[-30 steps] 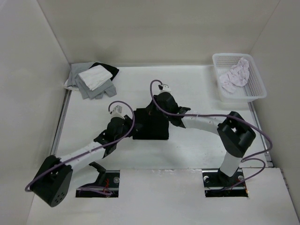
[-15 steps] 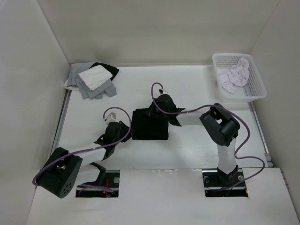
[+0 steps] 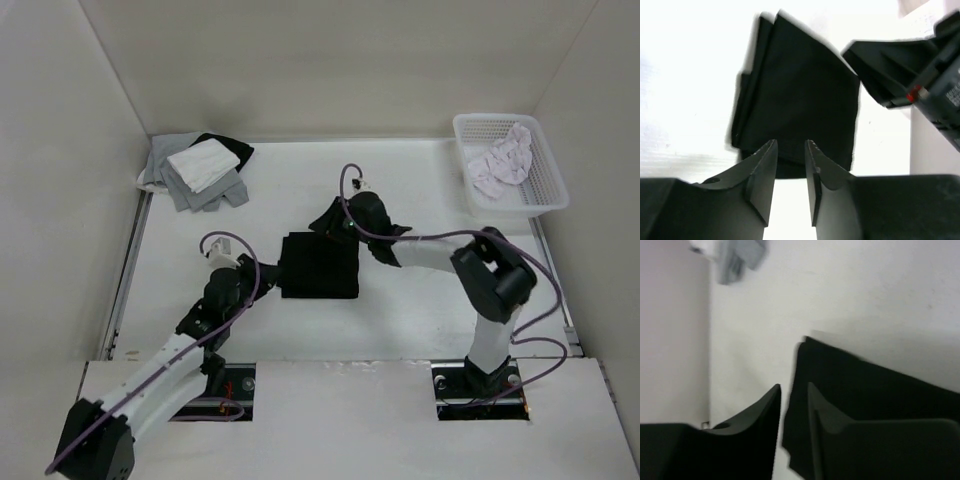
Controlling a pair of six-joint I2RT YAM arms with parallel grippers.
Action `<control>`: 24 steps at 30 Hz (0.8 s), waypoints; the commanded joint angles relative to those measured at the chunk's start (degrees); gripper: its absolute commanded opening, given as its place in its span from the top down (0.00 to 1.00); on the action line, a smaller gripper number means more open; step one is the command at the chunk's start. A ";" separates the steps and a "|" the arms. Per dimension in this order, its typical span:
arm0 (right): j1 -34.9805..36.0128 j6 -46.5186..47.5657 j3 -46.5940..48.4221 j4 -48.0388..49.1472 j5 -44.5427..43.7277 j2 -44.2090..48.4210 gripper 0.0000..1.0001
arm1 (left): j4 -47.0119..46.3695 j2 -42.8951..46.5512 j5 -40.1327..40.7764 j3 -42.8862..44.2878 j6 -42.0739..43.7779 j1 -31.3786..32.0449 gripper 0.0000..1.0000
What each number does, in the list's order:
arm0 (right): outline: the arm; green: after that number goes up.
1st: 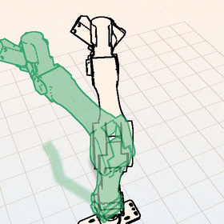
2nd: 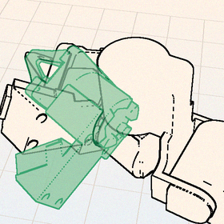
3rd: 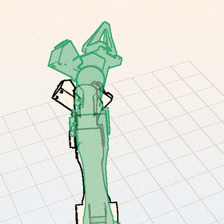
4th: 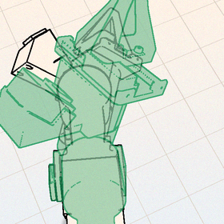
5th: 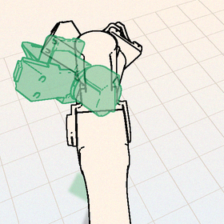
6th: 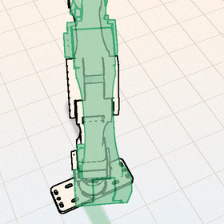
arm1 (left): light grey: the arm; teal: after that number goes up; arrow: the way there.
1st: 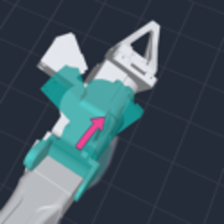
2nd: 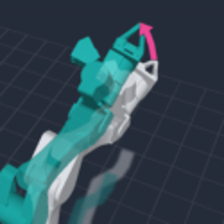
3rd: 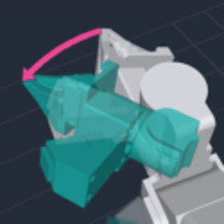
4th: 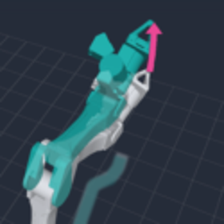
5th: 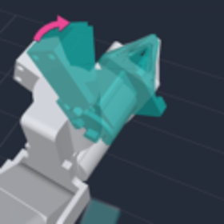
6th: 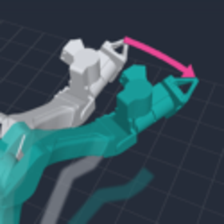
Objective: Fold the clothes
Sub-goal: Fold the tank top
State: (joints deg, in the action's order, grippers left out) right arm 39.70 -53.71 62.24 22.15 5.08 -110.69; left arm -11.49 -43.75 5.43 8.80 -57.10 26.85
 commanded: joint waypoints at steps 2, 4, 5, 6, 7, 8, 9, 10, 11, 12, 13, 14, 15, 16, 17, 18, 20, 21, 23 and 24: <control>-2.21 4.83 -4.21 5.71 2.30 16.97 0.60 | 13.75 9.63 7.65 7.10 7.16 0.00 0.68; -4.14 7.29 -8.08 4.92 1.69 23.47 0.54 | 16.48 10.78 9.59 9.56 9.98 -0.44 0.63; -5.37 8.35 -10.27 4.40 1.25 26.73 0.51 | 17.19 10.70 10.03 10.44 10.95 -0.79 0.61; -6.86 9.23 -12.64 3.61 0.64 30.15 0.49 | 17.46 10.26 10.12 11.06 11.74 -1.23 0.58; -8.18 9.94 -15.10 2.73 -0.33 33.41 0.47 | 17.64 9.48 9.78 11.59 12.45 -1.75 0.55; -9.50 10.47 -17.48 2.03 -1.55 36.40 0.46 | 17.73 8.60 9.51 12.03 12.89 -2.37 0.53; -10.82 11.08 -20.02 1.41 -3.13 39.47 0.45 | 17.90 7.63 9.16 12.29 13.07 -3.07 0.51; -11.70 11.35 -21.70 1.05 -4.45 41.59 0.45 | 17.90 6.75 8.81 12.56 13.16 -3.86 0.50; -12.67 11.70 -24.16 0.70 -6.55 44.40 0.45 | 17.90 6.05 8.46 12.73 13.16 -4.74 0.49; -13.90 11.96 -27.31 0.96 -9.71 47.64 0.44 | 18.08 5.35 8.11 13.00 13.24 -5.79 0.49; -14.69 12.14 -29.08 1.31 -11.57 49.24 0.44 | 18.34 4.99 7.84 13.17 13.33 -6.67 0.49; -15.83 12.49 -31.28 1.66 -14.02 51.09 0.43 | 18.86 4.55 7.49 13.52 13.33 -7.99 0.48; -17.23 12.49 -33.21 2.19 -16.40 52.67 0.42 | 19.04 4.20 7.05 13.79 13.33 -9.22 0.48; -18.55 12.41 -34.97 2.89 -18.25 53.64 0.41 | 19.31 3.85 6.53 14.05 13.42 -10.62 0.48; -20.05 11.97 -36.47 3.77 -19.40 54.18 0.41 | 19.40 3.67 6.17 14.14 13.51 -12.03 0.48; -21.11 11.44 -37.79 4.56 -20.28 54.44 0.41 | 19.40 3.41 5.74 14.14 13.51 -13.35 0.48; -22.08 9.08 -39.82 6.14 -21.16 54.36 0.41 | 19.22 2.79 4.77 14.40 13.42 -15.46 0.49; -22.26 8.37 -40.70 7.11 -21.51 54.01 0.41 | 19.22 2.27 4.33 14.84 13.33 -16.17 0.49; -22.61 7.84 -41.49 9.04 -22.13 52.43 0.41 | 19.48 1.21 4.15 15.81 13.42 -16.88 0.50; -22.70 7.66 -41.50 9.31 -21.78 51.73 0.41 | 19.48 0.86 4.15 16.25 13.51 -16.96 0.50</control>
State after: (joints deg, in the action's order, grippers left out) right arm 17.28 -44.66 20.69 25.06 -13.93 -57.91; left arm 8.93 -42.17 11.16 21.39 -44.86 10.46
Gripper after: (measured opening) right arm 0.589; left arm 0.508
